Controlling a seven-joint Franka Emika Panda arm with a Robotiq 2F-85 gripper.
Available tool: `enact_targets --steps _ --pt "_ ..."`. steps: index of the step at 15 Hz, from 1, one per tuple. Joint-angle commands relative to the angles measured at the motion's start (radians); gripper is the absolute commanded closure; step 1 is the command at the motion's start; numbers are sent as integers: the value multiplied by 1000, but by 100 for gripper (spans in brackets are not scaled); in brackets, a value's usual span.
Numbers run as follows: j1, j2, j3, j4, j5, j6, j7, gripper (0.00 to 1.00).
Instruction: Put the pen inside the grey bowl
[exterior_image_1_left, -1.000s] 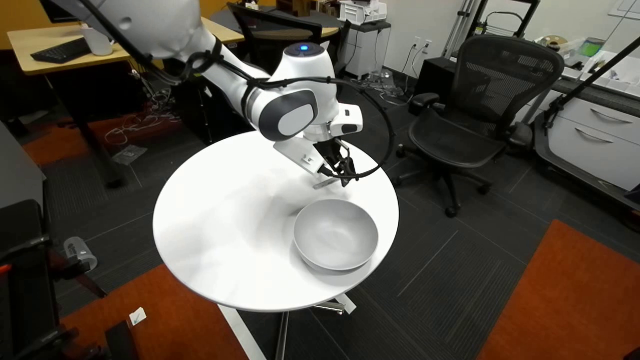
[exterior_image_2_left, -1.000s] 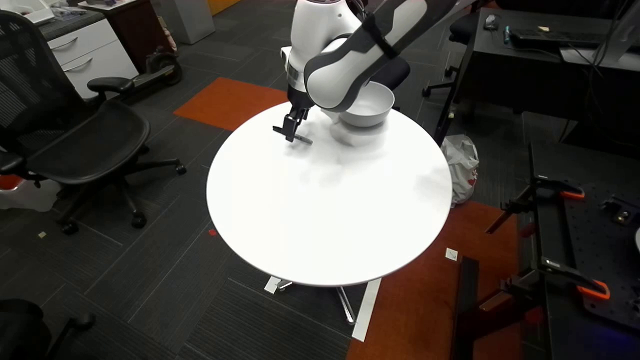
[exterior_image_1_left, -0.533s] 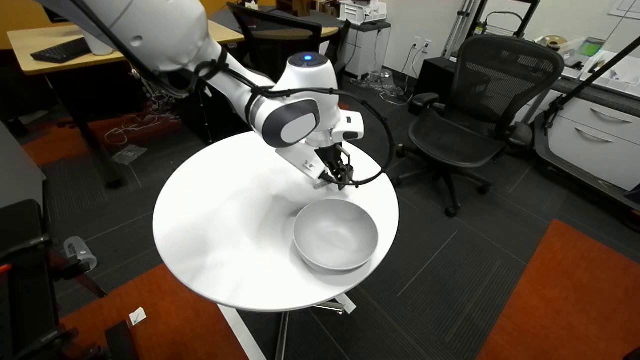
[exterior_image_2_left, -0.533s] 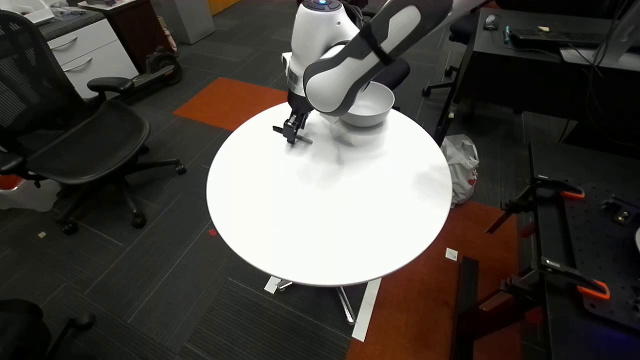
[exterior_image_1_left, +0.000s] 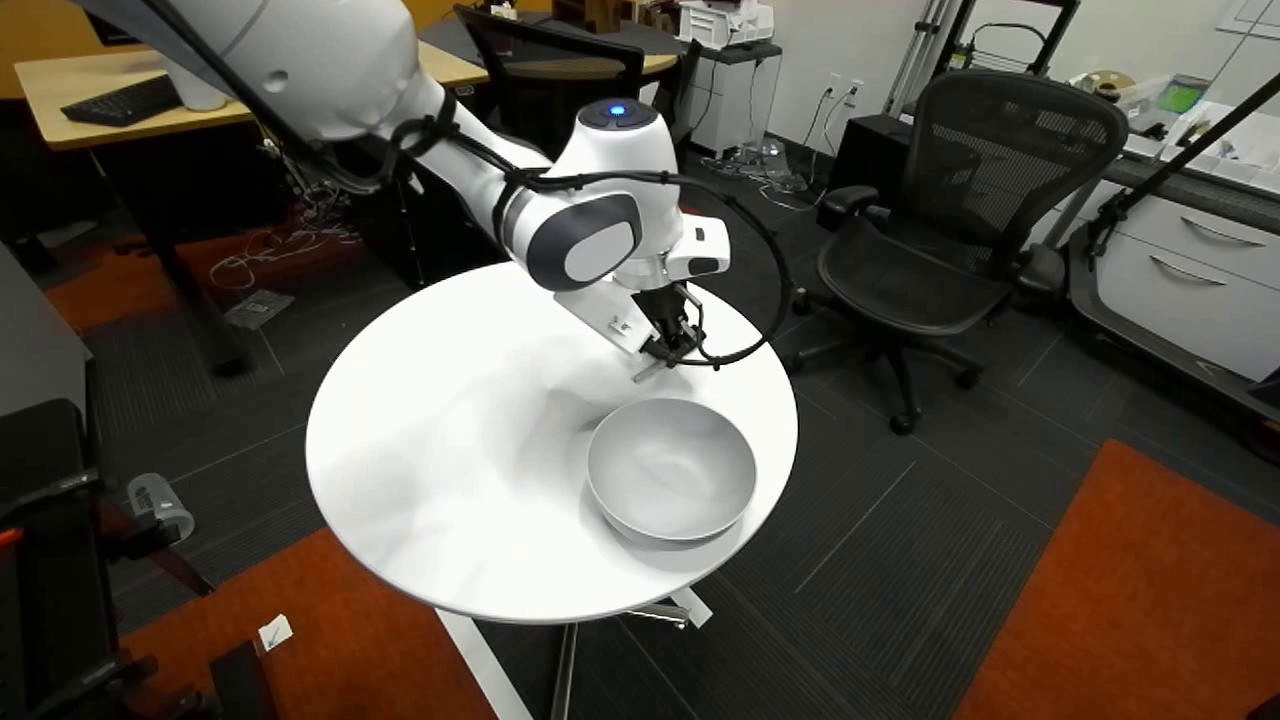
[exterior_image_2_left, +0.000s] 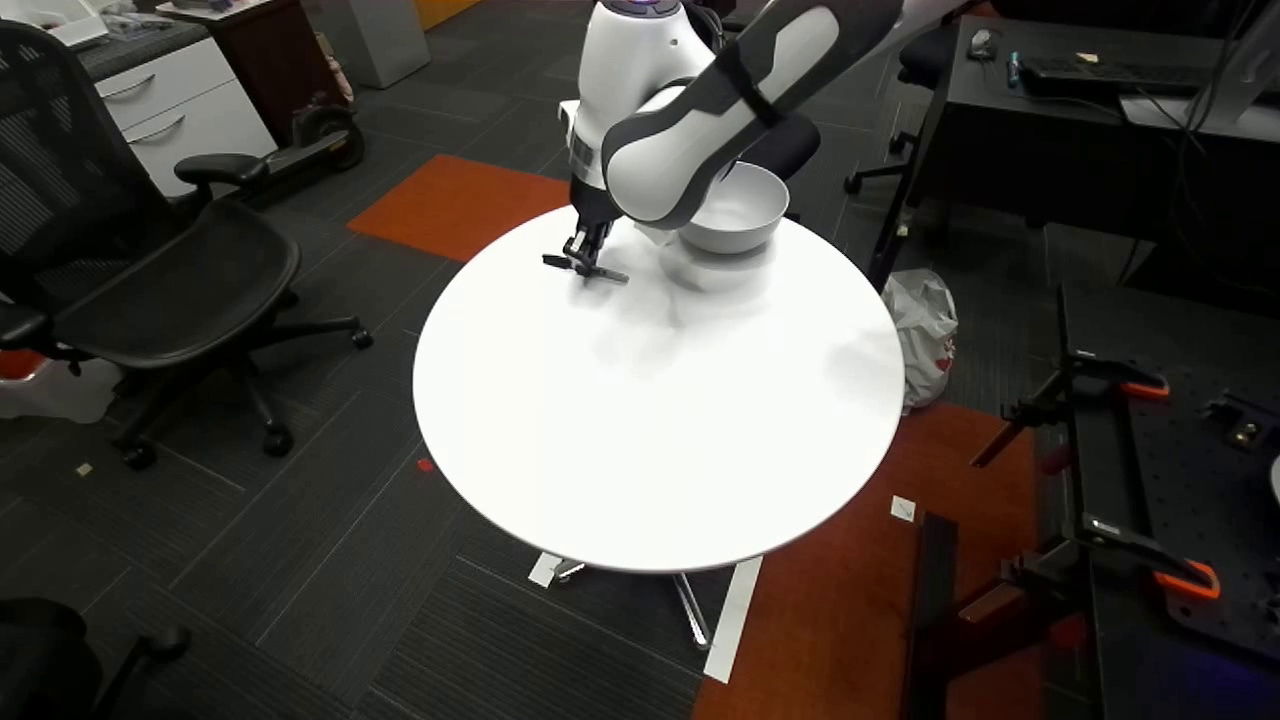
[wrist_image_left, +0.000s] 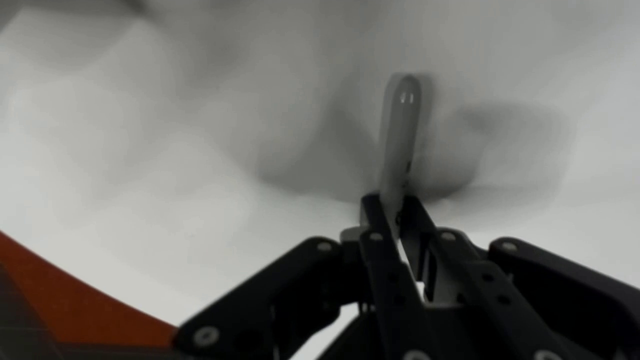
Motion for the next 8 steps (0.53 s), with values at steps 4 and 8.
enact_targets --steps 4,8 --pt "14 -81 -26 -89 6 60 70 97" --pt "53 -202 -76 -236 -7 149 142 97"
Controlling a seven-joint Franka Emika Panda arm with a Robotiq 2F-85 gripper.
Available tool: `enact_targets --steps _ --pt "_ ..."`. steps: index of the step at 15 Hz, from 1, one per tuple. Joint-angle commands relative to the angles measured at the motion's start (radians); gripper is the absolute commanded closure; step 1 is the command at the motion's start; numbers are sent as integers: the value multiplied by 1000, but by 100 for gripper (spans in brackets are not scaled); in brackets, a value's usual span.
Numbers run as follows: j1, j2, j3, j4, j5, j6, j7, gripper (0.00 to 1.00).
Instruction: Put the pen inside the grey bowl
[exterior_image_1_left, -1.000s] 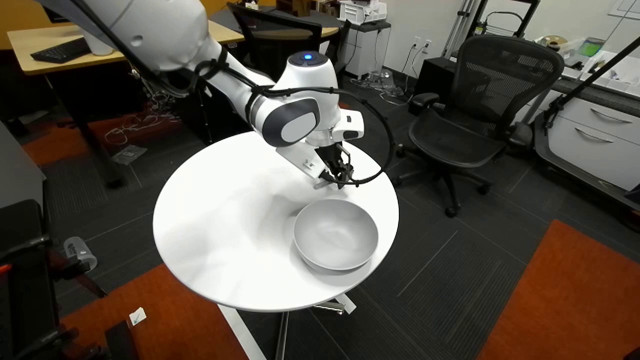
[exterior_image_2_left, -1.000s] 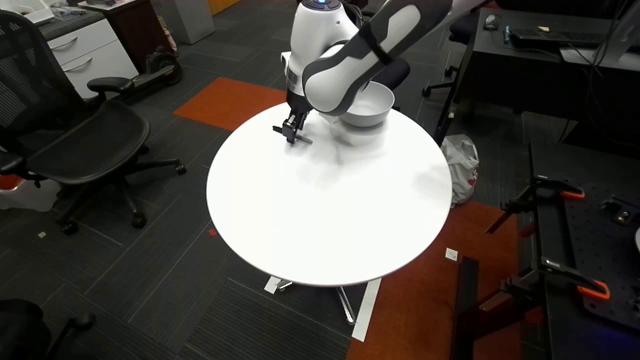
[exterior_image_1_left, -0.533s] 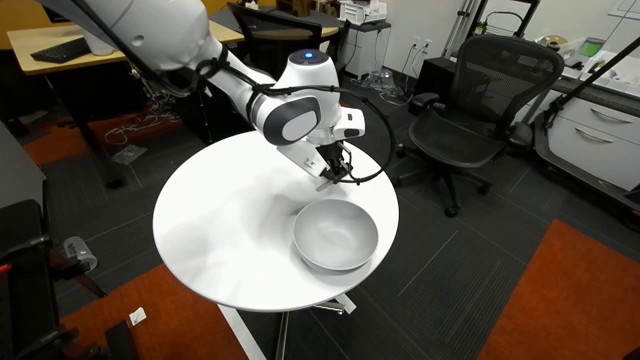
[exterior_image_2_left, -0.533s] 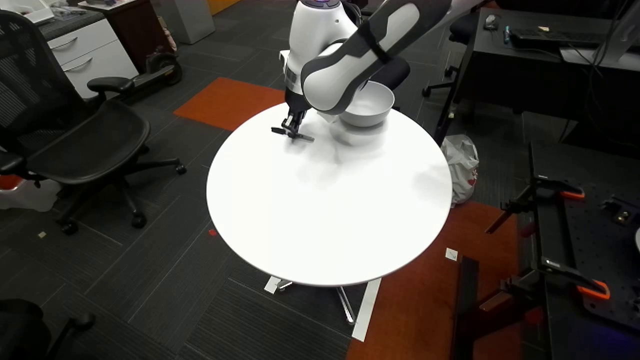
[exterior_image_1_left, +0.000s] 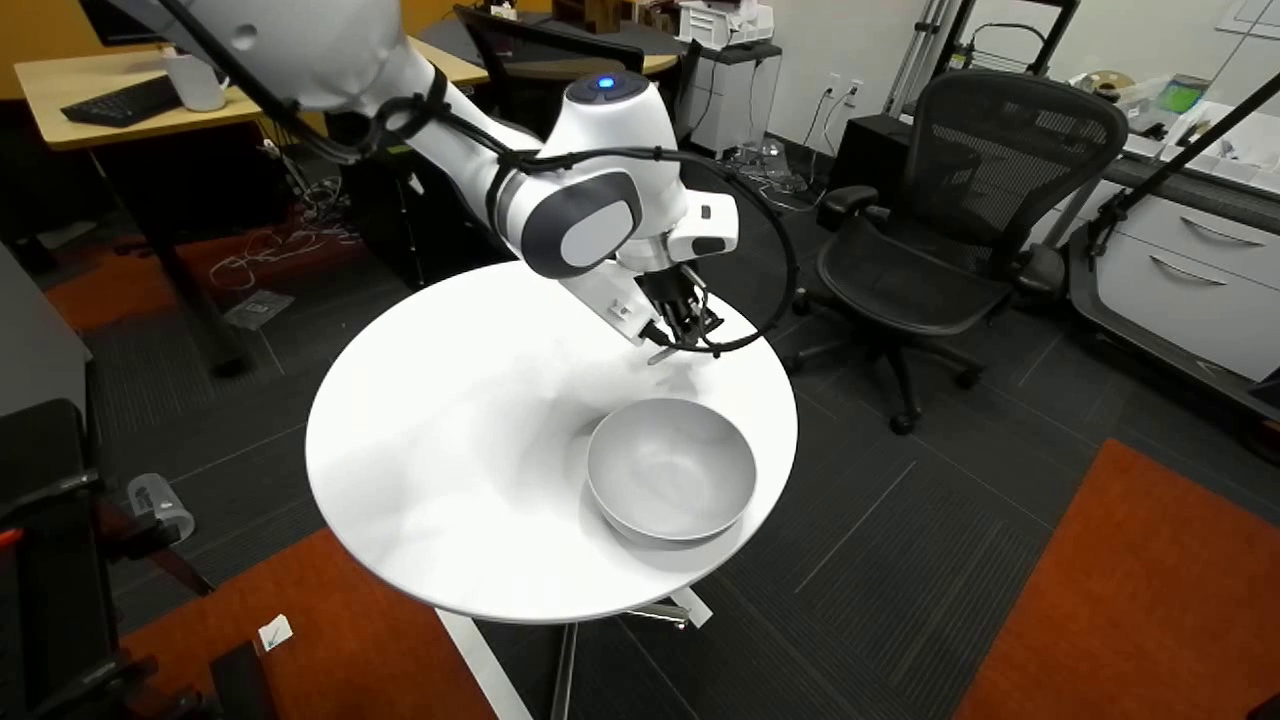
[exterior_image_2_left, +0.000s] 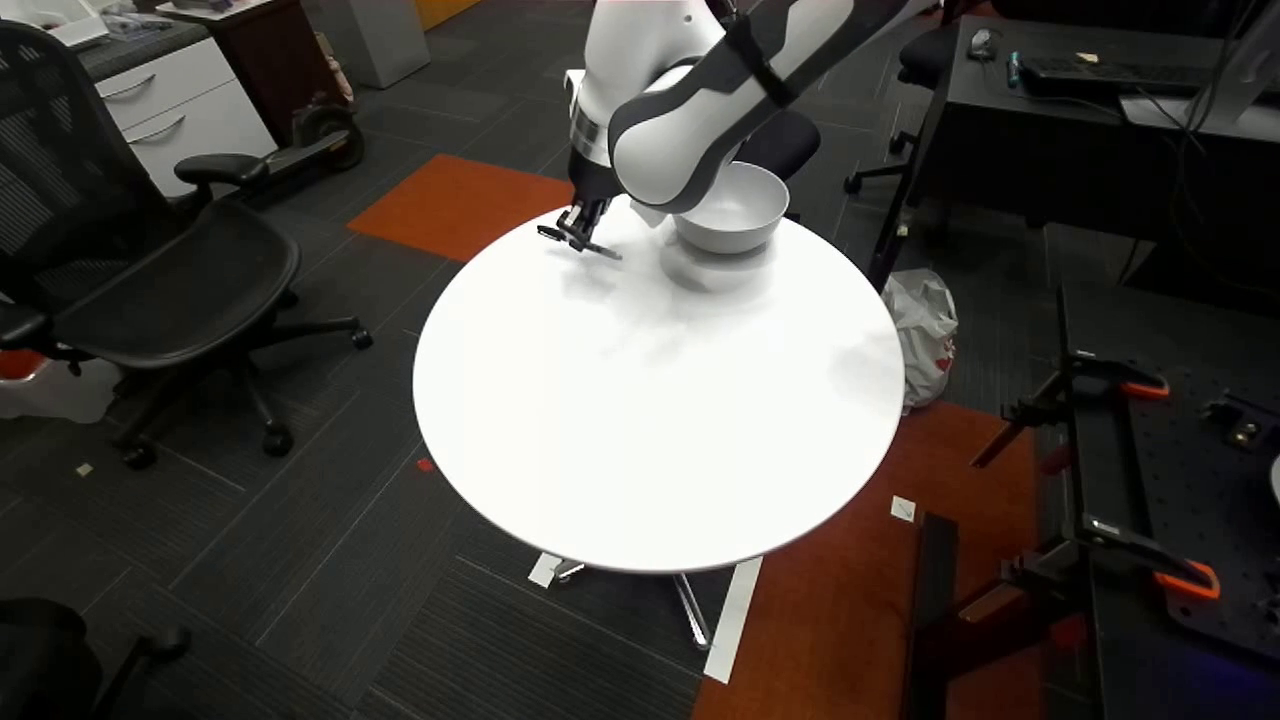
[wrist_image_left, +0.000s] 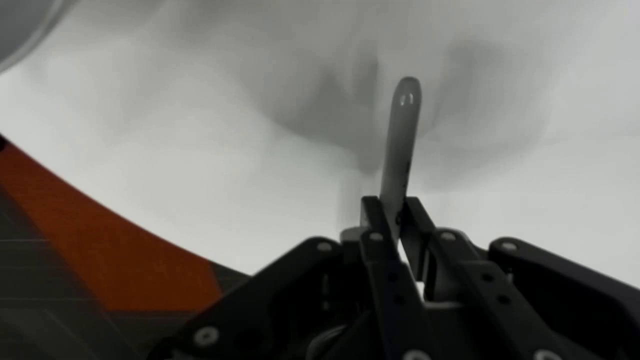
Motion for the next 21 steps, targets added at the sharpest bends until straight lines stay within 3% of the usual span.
enact_targets --steps 1,12,18,21 --pt "59 -178 -68 -225 -9 86 87 97" --pt "258 -539 -299 -679 -58 122 375 97" --pt "292 -581 -417 -732 -122 86 524 97" --pt "270 -561 -429 -699 -122 65 538 97"
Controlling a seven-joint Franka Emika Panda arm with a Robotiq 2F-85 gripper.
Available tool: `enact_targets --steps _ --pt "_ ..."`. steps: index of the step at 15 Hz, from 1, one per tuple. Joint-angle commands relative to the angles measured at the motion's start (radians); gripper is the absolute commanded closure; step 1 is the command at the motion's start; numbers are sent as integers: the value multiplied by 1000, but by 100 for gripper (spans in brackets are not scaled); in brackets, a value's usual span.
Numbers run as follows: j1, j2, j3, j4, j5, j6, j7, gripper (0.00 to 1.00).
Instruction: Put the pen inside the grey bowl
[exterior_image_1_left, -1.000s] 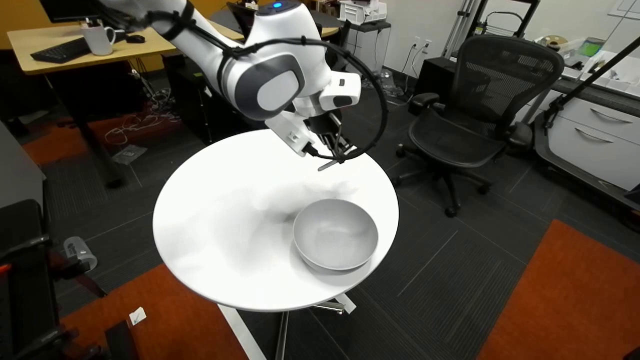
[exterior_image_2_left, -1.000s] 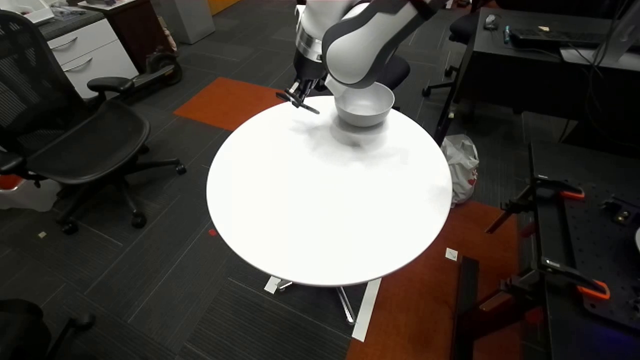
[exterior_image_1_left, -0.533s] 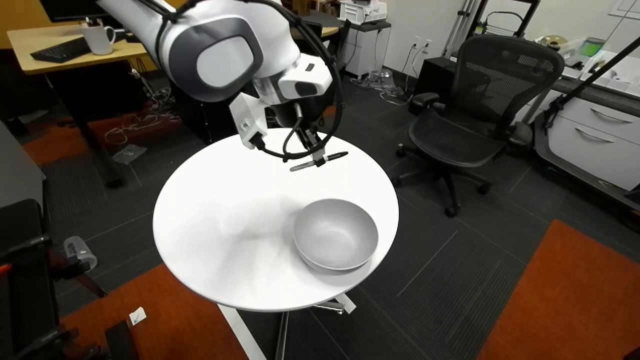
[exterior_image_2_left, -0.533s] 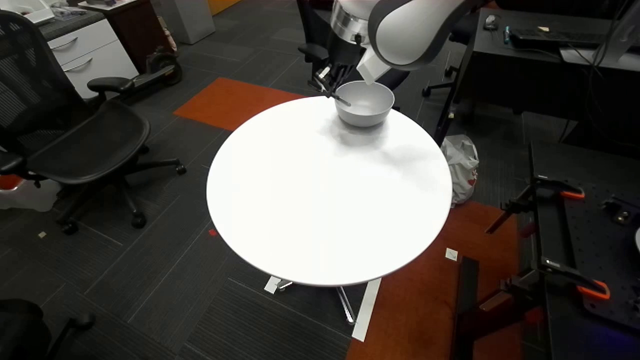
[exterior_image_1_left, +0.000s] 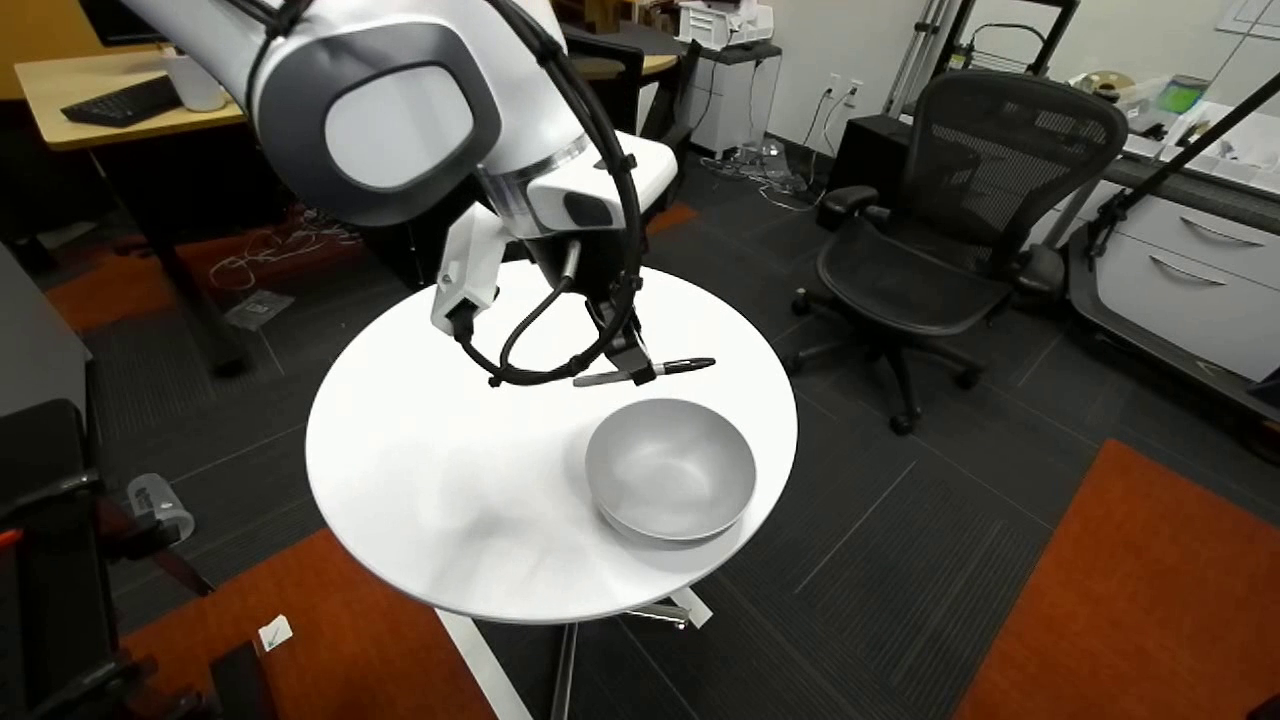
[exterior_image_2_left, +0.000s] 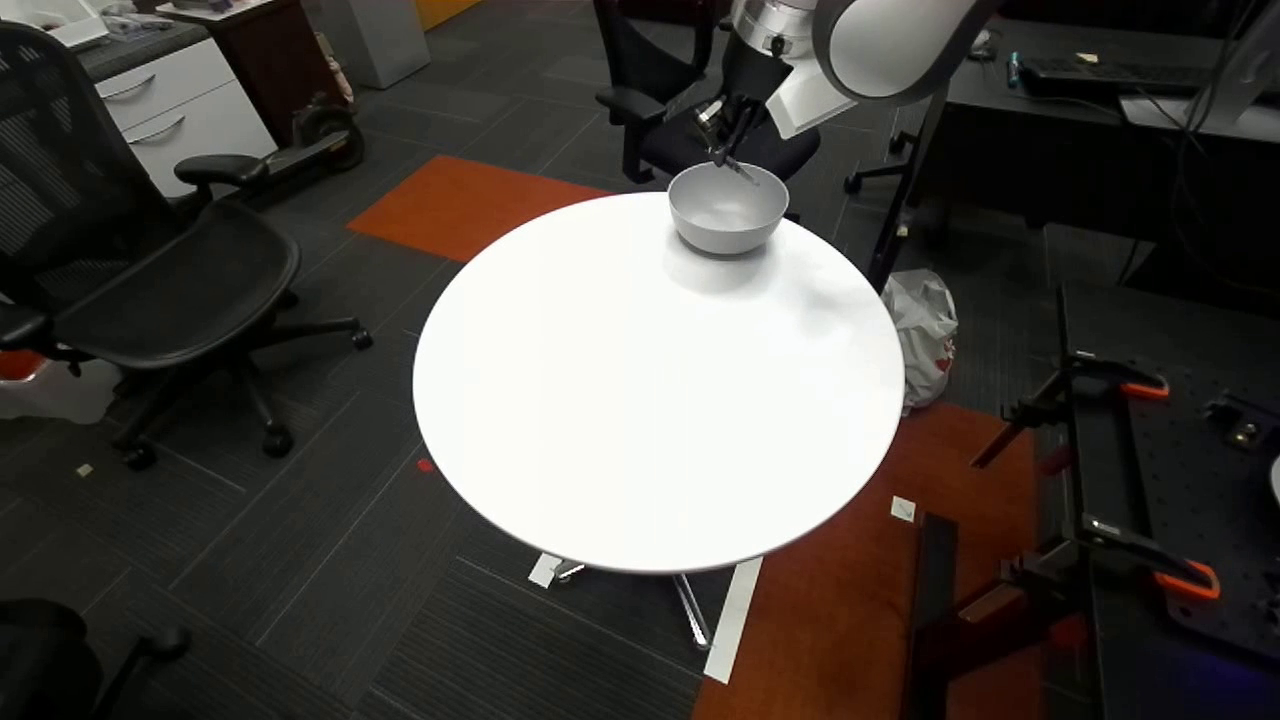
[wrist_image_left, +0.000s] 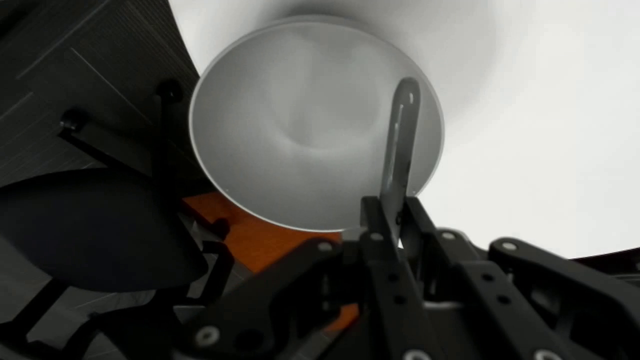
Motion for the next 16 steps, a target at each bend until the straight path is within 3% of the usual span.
enact_targets --steps 1,6,7,8,10,16 --pt "-12 -7 -14 12 -13 -30 35 97" --pt "-52 10 10 39 5 -71 24 97" --pt "-49 13 1 43 2 -88 39 84" --pt "-58 14 10 45 6 -96 38 60" --pt "-67 20 13 52 5 -112 41 56" --pt "-84 31 23 55 9 -117 39 14"
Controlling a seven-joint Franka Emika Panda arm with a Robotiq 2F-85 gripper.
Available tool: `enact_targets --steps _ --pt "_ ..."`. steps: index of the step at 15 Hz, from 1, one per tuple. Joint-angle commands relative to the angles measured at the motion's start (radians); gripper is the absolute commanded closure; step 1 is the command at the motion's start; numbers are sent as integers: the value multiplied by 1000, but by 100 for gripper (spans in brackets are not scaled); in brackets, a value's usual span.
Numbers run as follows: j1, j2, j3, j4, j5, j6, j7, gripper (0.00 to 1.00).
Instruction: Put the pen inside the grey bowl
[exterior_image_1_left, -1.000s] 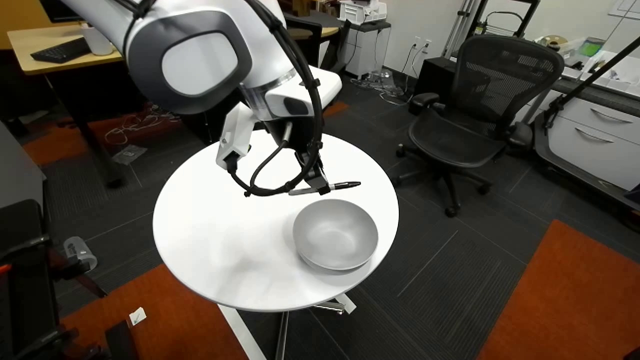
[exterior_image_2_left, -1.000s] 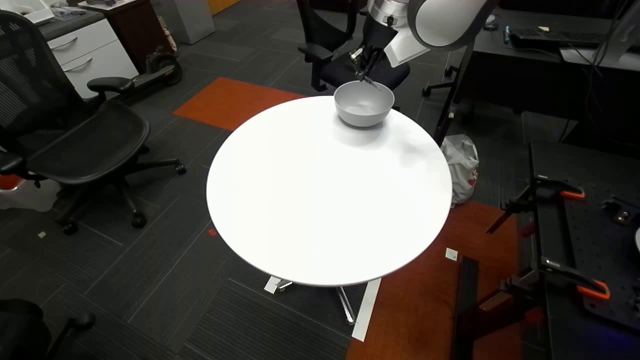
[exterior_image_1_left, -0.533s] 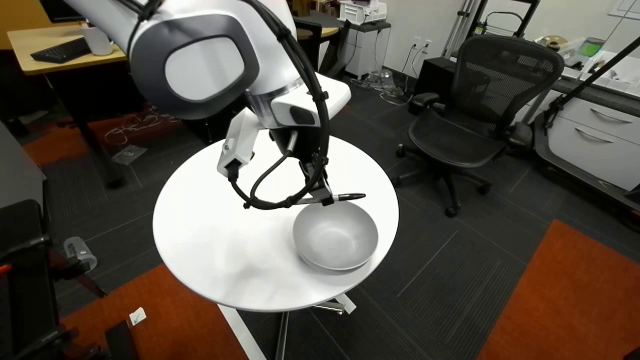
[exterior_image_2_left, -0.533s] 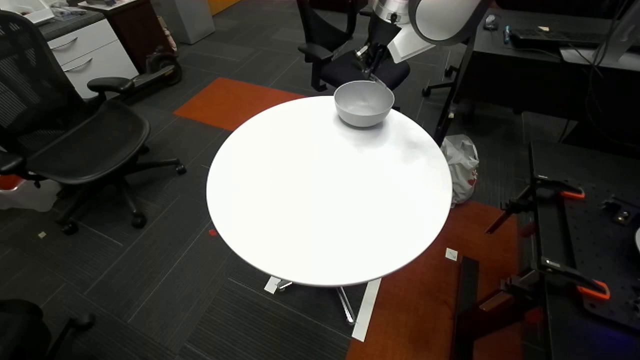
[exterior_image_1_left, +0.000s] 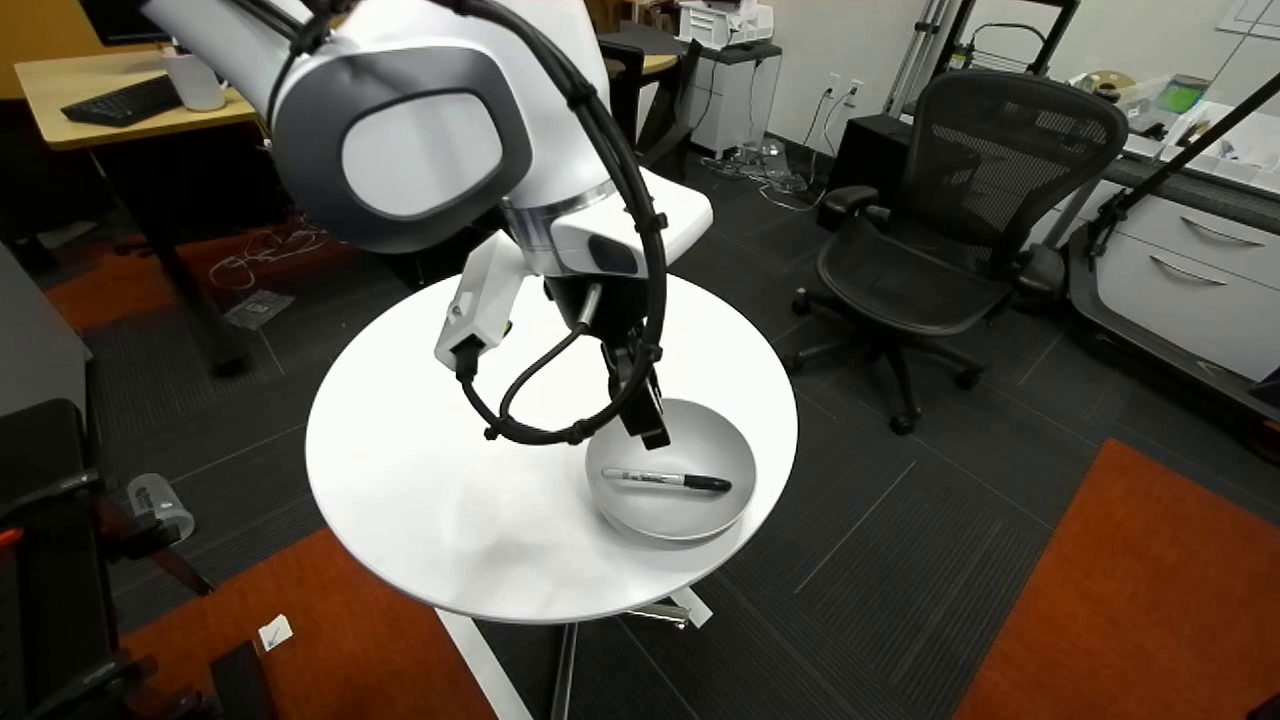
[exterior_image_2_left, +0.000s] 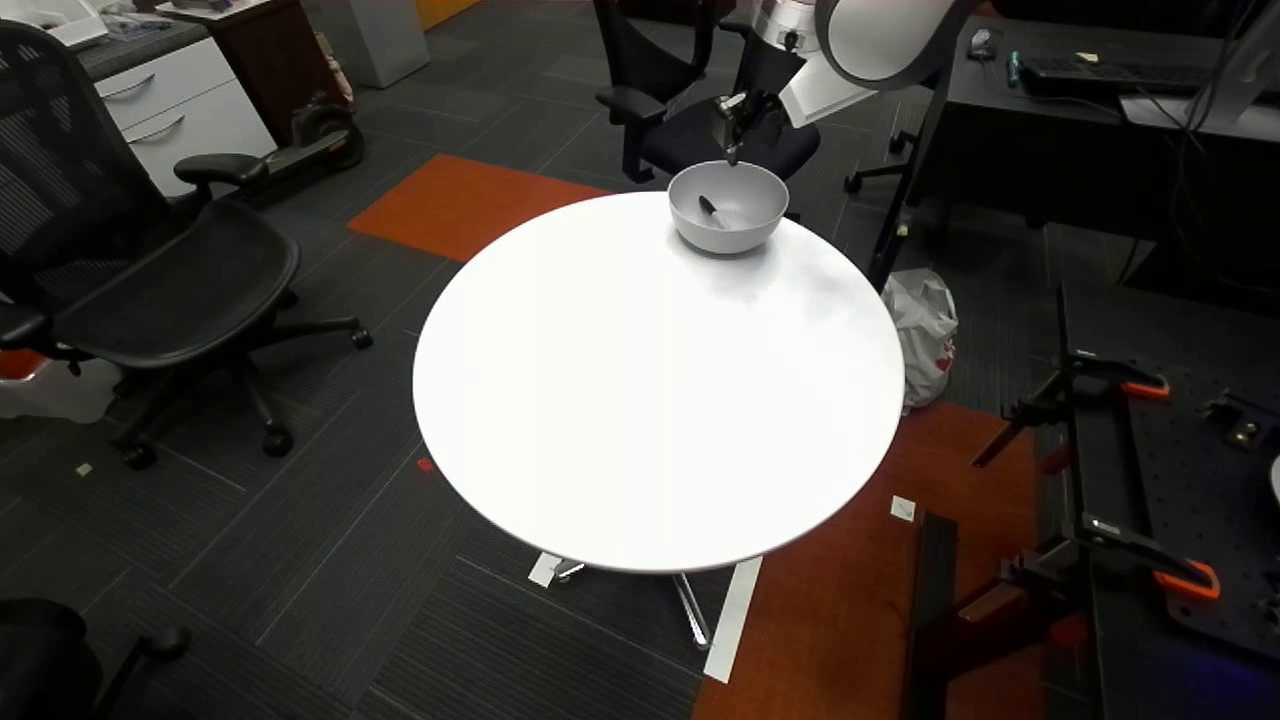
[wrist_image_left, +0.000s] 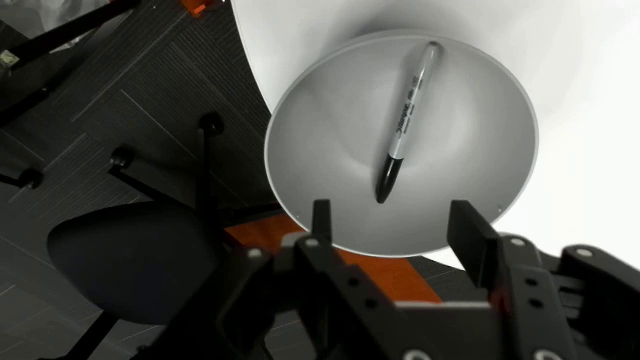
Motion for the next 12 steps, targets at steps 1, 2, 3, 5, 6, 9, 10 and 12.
enact_targets --steps 1,2,3,5,6,9,10,12 --pt "-23 9 24 24 7 -34 22 5" --pt "-26 9 26 23 8 -32 21 1" --pt "-30 11 29 23 10 -30 18 0" --pt "-31 14 29 24 11 -29 20 0" --pt "-31 15 28 24 10 -28 21 0" --pt "-31 14 24 6 -6 -1 4 0" --pt "-32 15 24 7 -6 -1 4 0" --pt "-32 17 24 9 -6 -1 4 0"
